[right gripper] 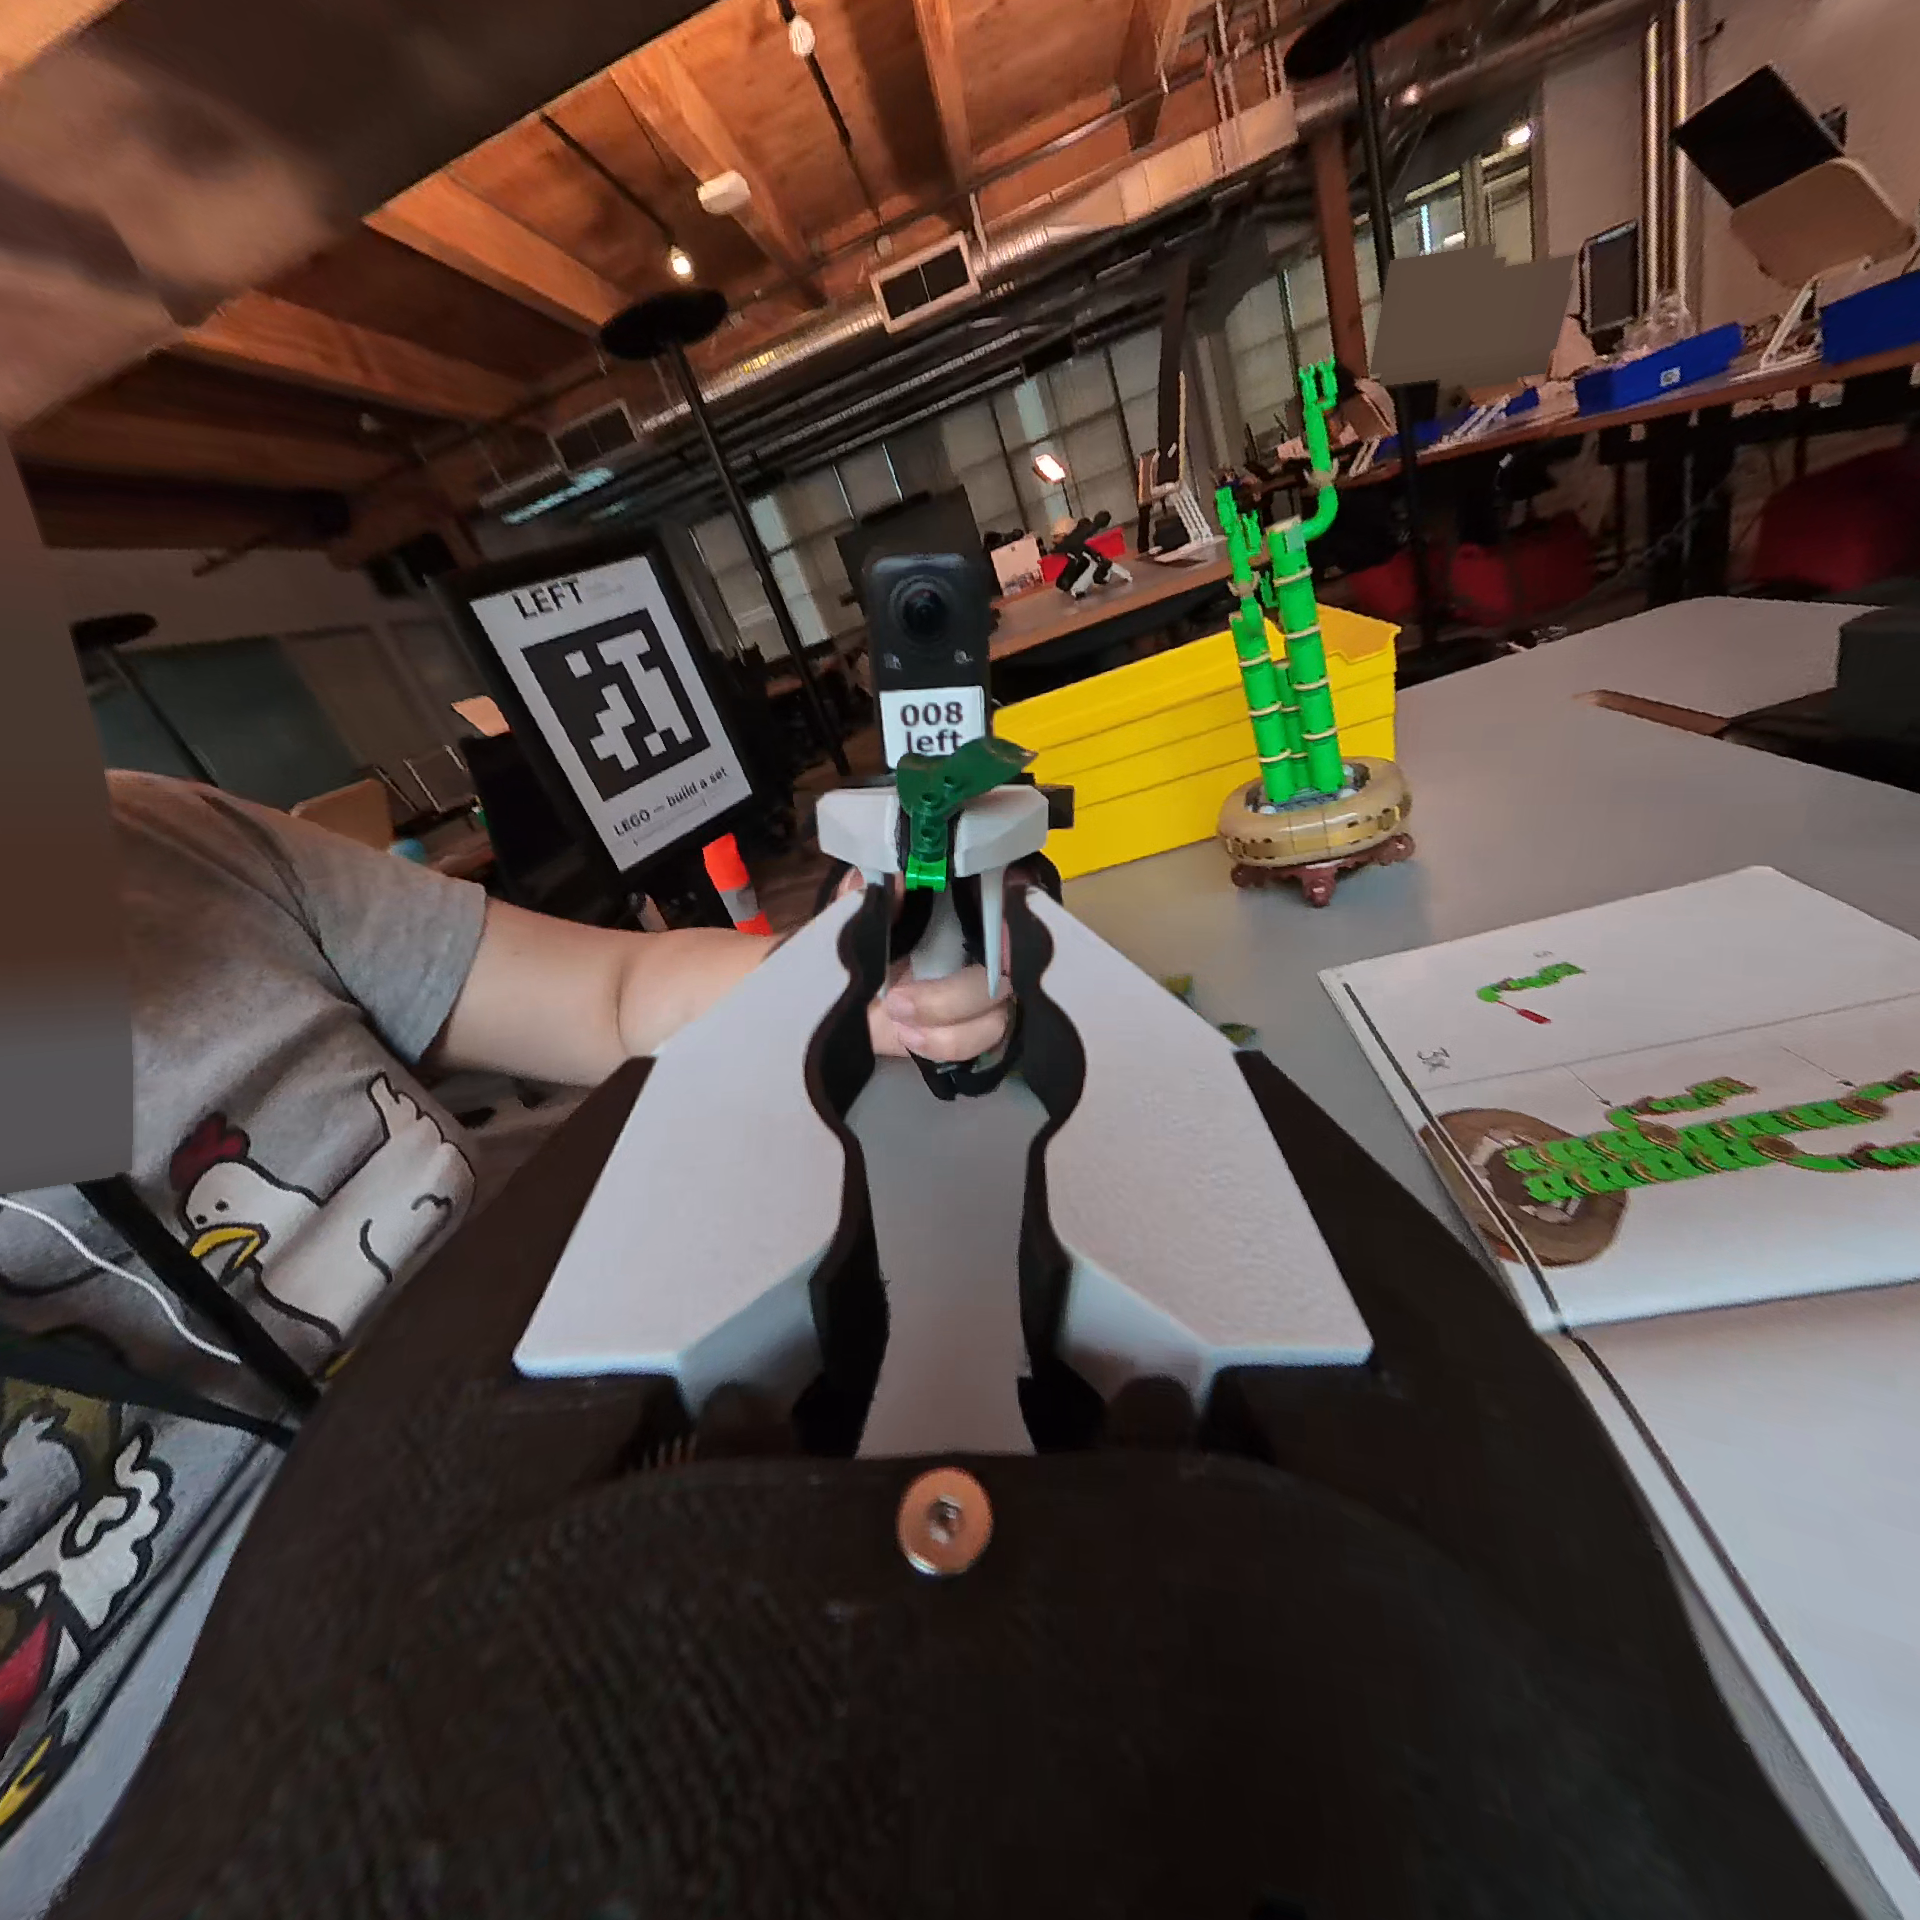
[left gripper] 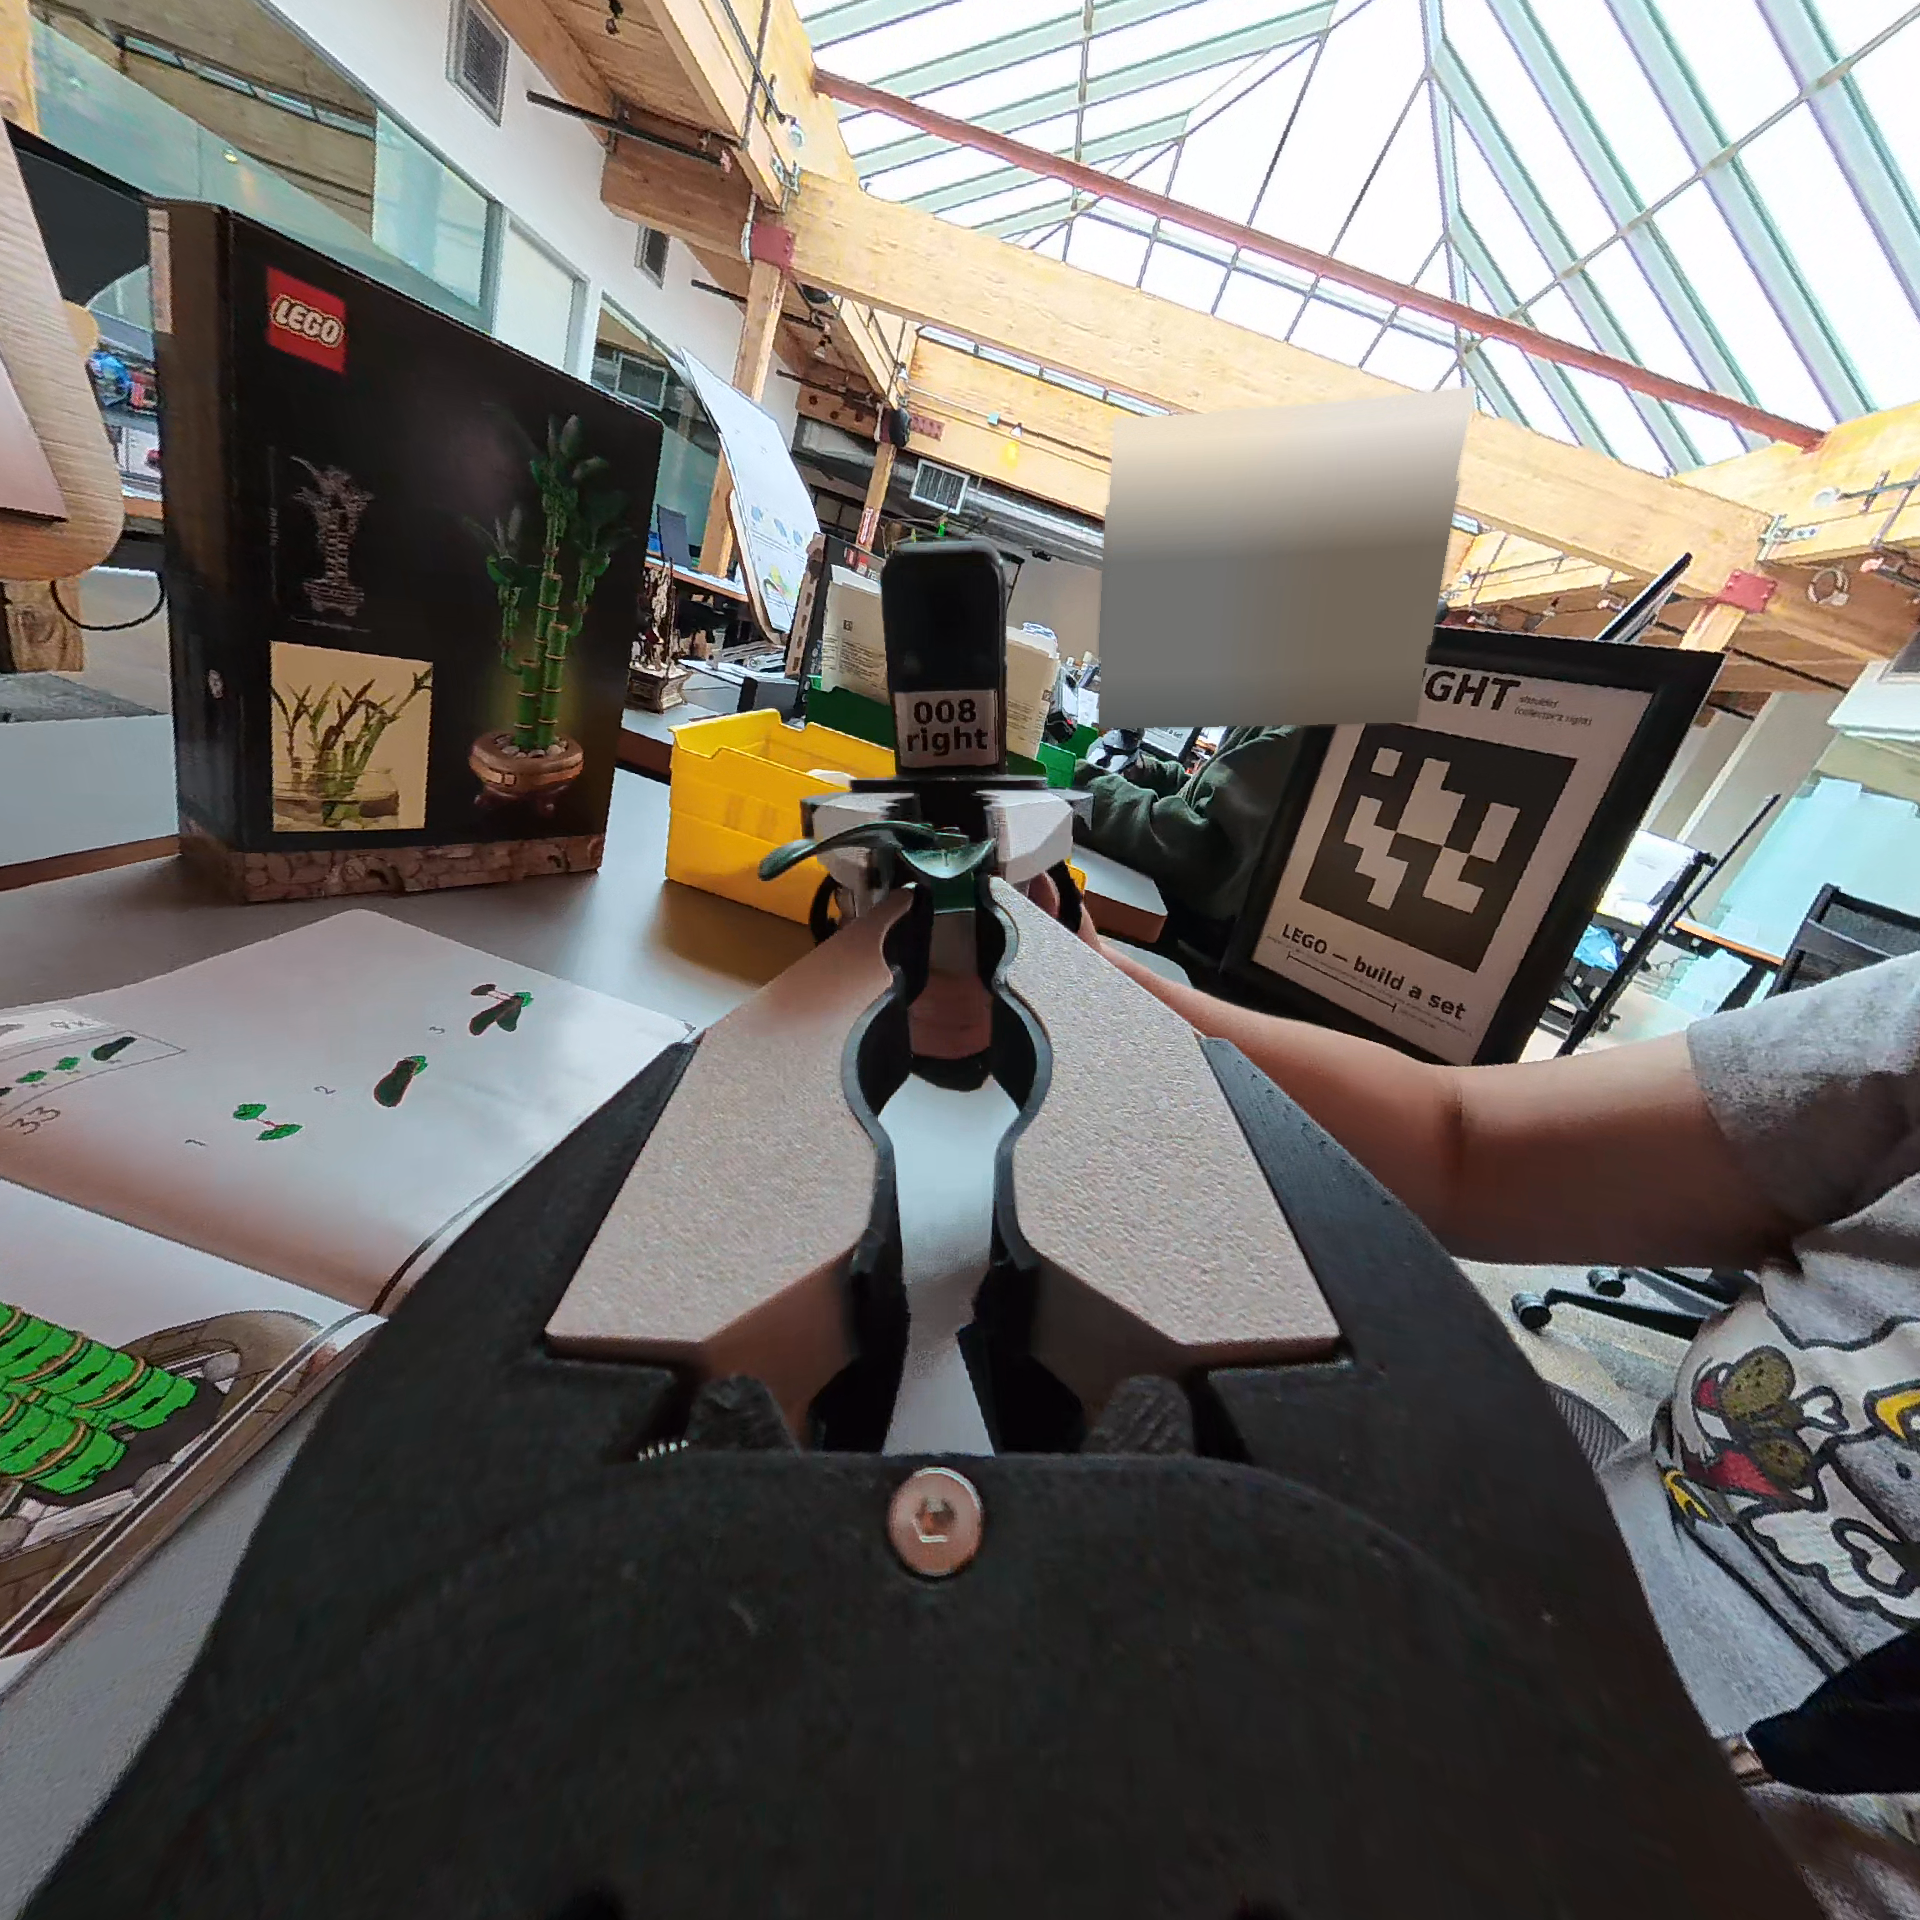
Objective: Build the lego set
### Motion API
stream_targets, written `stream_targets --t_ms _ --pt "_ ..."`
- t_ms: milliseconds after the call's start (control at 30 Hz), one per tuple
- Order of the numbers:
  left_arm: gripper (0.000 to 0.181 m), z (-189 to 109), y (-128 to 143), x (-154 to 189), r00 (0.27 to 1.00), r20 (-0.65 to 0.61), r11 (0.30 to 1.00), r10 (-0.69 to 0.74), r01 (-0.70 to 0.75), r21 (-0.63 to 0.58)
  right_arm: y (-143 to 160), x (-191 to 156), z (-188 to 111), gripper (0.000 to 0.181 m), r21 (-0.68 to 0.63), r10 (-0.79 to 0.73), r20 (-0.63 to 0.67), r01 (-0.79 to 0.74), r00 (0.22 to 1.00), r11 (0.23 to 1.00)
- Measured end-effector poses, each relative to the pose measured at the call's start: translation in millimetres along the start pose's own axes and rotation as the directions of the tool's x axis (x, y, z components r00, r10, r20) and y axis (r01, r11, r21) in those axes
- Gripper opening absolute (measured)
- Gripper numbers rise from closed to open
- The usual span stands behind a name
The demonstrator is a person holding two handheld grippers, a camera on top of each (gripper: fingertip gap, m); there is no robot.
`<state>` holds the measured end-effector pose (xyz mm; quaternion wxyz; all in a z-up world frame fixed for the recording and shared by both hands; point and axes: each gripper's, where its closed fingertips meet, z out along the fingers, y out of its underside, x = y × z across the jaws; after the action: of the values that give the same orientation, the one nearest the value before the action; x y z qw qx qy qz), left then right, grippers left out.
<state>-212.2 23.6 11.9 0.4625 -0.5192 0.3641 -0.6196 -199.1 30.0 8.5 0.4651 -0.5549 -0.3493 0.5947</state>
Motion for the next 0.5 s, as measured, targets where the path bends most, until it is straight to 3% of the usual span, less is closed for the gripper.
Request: stream_targets --t_ms 433,500 --pt "0.005 1 -3 5 1.000 -0.002 1.000 0.024 -0.024 0.015 -3 -9 12 0.005 0.029 0.029 0.029 -0.030 0.999 0.999" --pt "0.024 2 -5 4 1.000 0.008 0.999 0.016 -0.016 0.028 -10 -10 4 0.005 0.039 0.048 0.036 -0.049 0.998 0.998"
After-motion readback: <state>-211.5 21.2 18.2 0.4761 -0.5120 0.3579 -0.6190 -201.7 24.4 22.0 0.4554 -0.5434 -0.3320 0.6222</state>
